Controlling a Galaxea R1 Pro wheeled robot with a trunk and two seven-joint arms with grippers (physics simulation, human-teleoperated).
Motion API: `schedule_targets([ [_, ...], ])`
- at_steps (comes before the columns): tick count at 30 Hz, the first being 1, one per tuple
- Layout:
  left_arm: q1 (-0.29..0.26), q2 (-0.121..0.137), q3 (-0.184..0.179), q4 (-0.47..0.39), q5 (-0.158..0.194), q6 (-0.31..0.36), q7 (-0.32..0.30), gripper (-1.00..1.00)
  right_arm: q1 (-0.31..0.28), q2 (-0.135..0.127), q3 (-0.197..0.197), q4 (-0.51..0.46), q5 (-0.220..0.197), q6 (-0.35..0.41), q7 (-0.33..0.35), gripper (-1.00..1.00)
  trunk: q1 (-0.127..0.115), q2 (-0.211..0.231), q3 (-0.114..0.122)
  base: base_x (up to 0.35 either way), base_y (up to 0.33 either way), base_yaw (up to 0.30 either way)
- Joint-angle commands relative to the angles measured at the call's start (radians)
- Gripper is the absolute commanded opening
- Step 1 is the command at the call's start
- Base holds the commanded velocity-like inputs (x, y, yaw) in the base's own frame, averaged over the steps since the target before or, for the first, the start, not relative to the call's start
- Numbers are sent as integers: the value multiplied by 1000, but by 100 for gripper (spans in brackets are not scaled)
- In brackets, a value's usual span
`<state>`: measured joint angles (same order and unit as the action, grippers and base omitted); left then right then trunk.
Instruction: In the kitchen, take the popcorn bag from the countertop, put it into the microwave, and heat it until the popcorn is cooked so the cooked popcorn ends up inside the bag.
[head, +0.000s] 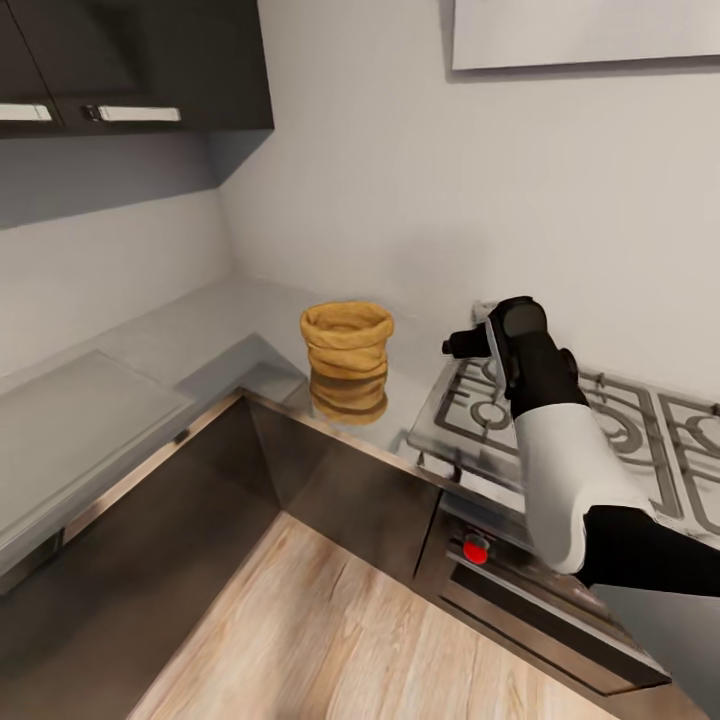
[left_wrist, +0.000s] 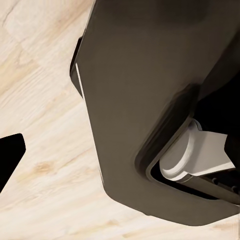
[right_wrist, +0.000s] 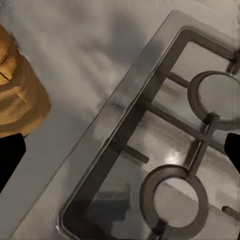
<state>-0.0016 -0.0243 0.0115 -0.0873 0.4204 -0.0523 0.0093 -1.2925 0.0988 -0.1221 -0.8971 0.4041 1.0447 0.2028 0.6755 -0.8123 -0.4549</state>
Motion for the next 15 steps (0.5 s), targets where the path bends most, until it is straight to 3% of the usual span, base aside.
schedule_targets([
  [1, 0, 0, 1, 0, 3, -2, 1, 100, -1, 1, -4, -24, 10, 2, 10, 100, 1, -1, -1, 294, -140, 0],
  [10, 0, 0, 1, 0, 3, -3, 1, 100, -1, 8, -1, -172, 10, 2, 24, 100, 1, -1, -1, 283, -140, 0],
  [15, 0, 0, 1, 0, 3, -3, 0, 100, -1, 21, 1, -211, 10, 2, 24, 100, 1, -1, -1, 143, -87, 79],
])
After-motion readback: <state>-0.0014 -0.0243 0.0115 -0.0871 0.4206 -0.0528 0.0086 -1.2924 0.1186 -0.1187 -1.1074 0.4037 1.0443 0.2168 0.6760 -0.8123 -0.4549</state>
